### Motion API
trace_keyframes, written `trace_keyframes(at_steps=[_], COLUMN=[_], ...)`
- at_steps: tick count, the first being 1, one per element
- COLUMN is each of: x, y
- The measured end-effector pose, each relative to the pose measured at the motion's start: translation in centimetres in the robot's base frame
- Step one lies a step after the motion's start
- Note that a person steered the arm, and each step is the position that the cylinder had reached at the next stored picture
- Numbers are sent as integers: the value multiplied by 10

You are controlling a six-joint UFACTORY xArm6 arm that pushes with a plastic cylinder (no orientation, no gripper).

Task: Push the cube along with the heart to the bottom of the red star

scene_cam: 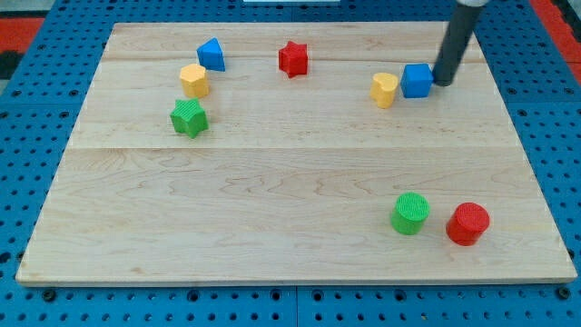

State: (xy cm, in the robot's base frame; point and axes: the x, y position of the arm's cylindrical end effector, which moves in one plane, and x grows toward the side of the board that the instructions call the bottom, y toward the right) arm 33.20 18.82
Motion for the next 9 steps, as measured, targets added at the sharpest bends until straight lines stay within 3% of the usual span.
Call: trace_keyframes(at_steps=[2,5,6,9], x=[17,-15,-17,8], y=[-97,-89,-137,-140])
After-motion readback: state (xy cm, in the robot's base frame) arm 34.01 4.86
